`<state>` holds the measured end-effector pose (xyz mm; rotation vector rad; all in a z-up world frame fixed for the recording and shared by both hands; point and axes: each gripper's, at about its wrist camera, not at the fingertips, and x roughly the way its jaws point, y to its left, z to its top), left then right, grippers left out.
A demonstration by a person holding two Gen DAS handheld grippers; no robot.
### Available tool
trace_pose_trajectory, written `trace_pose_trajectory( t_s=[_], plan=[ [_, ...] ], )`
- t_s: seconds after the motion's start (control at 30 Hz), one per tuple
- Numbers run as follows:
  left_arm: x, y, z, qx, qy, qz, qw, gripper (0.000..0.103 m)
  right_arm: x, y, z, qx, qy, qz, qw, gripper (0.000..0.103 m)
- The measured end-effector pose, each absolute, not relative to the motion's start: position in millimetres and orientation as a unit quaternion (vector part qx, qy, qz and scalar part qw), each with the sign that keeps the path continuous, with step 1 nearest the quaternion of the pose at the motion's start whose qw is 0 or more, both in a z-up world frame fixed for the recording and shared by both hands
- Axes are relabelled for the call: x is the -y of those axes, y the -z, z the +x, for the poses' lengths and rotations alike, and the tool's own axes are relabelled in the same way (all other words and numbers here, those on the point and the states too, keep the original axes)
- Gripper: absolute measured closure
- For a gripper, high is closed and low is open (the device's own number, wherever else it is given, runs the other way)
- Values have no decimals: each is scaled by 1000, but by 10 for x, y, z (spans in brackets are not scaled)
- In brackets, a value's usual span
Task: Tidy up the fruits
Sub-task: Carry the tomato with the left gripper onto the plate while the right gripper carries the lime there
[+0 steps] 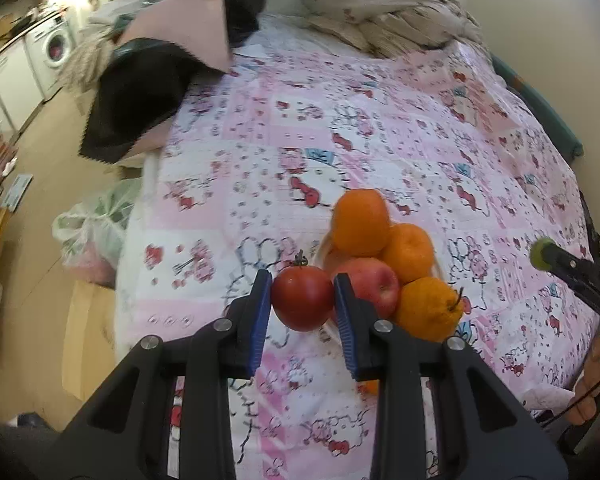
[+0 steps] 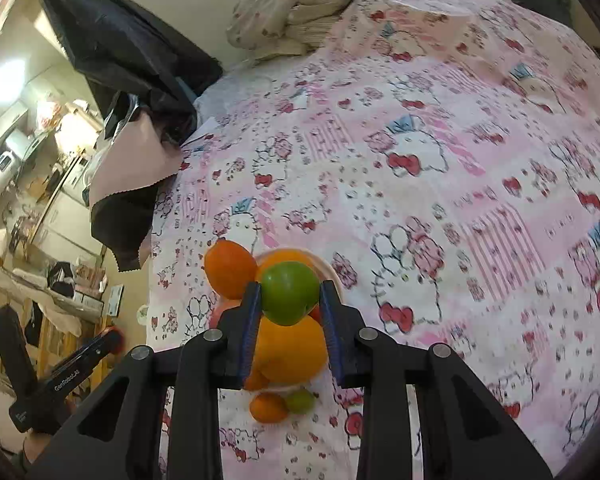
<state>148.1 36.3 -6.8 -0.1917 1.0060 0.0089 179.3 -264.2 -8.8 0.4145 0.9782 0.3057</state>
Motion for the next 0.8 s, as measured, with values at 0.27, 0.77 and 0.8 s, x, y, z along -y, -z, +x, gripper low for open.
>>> trace_pose_trajectory(
  t_s=[0.27, 0.77, 0.8],
  plan=[
    [-167, 276, 1877, -497, 27, -69, 865, 76, 2284, 336, 2196, -508, -193, 168, 823, 72],
    [-152, 529, 1987, -512, 33, -74, 855, 76, 1623, 1079, 2558, -585, -217, 89, 777, 72],
    [-146, 521, 1998, -511, 33, -74, 855, 75, 1637, 1096, 2560, -587, -218, 95, 774, 72]
  ],
)
